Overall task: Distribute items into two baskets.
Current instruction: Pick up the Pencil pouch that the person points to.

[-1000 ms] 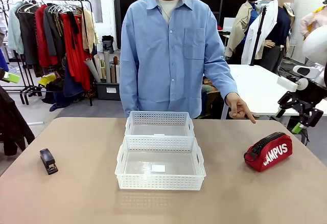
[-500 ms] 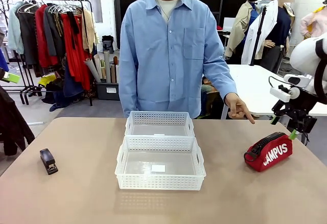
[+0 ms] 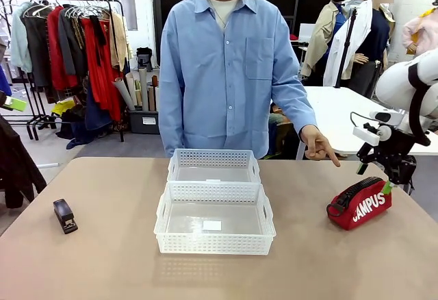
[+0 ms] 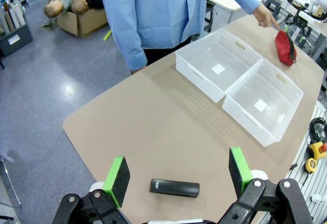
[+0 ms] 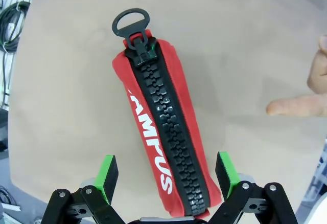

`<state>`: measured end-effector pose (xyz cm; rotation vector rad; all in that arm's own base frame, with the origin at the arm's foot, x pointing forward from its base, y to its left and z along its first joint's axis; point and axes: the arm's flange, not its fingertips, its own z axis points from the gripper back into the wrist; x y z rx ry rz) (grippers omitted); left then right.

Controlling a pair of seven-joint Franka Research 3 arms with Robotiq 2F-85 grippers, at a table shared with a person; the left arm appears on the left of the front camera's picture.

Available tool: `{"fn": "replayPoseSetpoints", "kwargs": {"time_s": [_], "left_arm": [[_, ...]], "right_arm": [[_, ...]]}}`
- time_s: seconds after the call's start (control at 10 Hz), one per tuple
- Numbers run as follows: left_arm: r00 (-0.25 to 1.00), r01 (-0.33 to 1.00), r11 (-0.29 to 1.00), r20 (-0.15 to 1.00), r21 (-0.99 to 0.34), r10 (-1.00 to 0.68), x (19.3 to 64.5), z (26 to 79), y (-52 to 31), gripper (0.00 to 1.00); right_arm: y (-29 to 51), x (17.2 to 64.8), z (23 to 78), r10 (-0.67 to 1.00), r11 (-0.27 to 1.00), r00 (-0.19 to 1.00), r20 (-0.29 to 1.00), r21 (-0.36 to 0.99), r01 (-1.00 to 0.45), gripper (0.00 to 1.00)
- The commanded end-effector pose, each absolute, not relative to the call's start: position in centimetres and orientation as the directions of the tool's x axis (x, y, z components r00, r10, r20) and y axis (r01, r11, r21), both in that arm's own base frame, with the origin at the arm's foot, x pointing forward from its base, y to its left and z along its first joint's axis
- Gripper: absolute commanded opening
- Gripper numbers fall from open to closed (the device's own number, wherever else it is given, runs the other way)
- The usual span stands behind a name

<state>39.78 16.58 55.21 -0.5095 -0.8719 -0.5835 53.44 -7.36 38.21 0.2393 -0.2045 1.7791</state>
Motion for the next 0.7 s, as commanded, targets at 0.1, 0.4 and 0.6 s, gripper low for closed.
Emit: {"fn": "replayPoseSetpoints", "kwargs": {"time_s": [0.1,0.4,0.6], "left_arm": [[0.496,0.666,0.724,0.831,-0.177,-0.253,39.7,55.2,16.6,1.0],[0.496,0.666,0.724,0.831,-0.177,-0.253,39.7,55.2,16.6,1.0],[0.496,0.666,0.724,0.831,-0.177,-0.253,39.7,55.2,16.6,1.0]], "right_arm": [[-7.7,54.4,36.8,0.934,-0.266,-0.248,0.259,0.037,-0.963,1.0],[-7.1,54.6,35.0,0.928,-0.299,-0.267,0.261,0.095,-0.949,1.0],[-6.9,54.6,33.9,0.93,-0.297,-0.254,0.266,0.132,-0.946,1.0]]}}
